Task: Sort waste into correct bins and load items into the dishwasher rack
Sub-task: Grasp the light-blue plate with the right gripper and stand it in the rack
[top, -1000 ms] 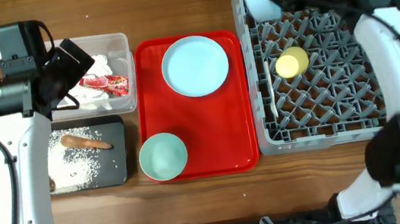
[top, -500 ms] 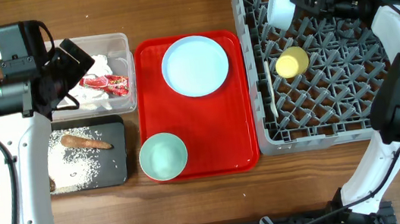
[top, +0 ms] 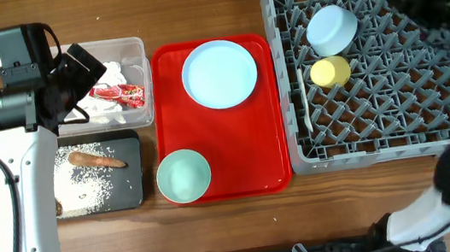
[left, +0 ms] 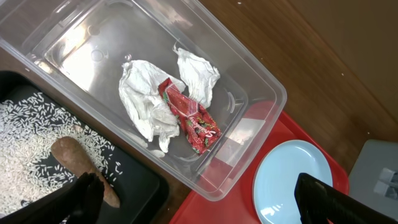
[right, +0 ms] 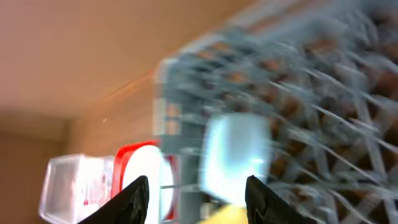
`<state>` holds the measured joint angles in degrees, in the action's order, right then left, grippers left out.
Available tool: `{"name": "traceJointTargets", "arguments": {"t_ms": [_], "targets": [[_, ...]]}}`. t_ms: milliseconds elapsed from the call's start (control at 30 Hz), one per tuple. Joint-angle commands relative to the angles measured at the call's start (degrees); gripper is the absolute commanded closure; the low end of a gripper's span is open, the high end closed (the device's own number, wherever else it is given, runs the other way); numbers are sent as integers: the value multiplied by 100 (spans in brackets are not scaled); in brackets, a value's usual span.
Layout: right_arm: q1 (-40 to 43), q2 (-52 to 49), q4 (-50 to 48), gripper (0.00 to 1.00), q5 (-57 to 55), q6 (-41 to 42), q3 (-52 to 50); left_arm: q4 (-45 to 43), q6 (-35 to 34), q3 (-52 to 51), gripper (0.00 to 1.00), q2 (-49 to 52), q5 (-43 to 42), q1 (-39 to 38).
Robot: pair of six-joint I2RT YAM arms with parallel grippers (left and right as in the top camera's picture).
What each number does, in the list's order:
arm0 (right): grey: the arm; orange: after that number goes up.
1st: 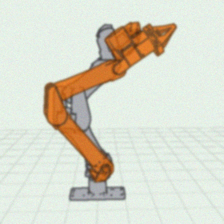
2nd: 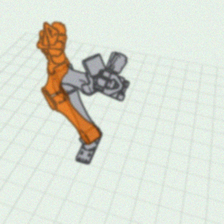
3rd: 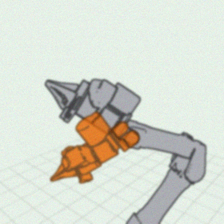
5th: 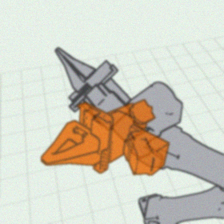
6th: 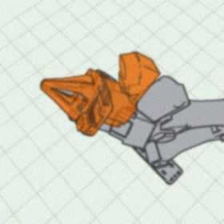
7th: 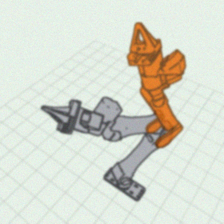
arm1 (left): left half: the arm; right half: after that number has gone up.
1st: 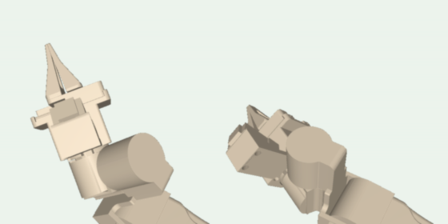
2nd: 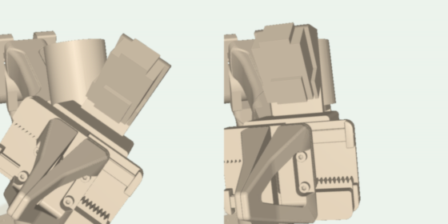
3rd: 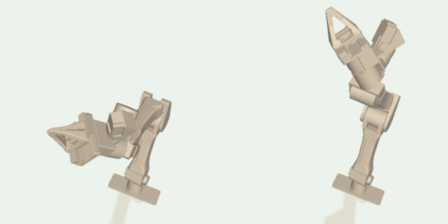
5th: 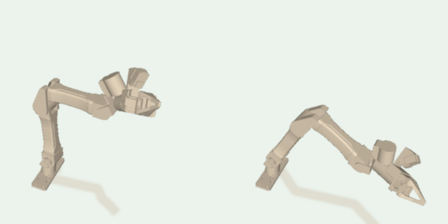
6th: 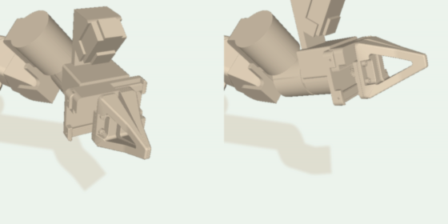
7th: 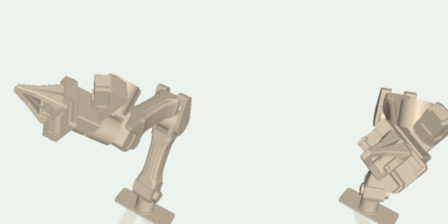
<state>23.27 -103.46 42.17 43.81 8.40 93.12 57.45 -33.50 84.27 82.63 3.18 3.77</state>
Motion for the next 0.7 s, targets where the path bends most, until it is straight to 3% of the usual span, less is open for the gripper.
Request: {"name": "traceJointTargets", "arguments": {"t_ms": [0,100,200,467,667], "targets": [[-1692,1204,212,49,-1869,-417,20,-13,28,7,0,-17,96,26],[-3311,1303,229,47,-2715,-385,17,-13,28,7,0,-17,96,26],[-5086,555,225,40,-3486,-372,17,-13,28,7,0,-17,96,26],[-6041,-1755,-428,42,-3735,-437,17,-13,26,7,0,-17,96,26],[-6146,-2297,-719,42,-3740,-688,17,-15,26,7,0,-17,96,26]]}}
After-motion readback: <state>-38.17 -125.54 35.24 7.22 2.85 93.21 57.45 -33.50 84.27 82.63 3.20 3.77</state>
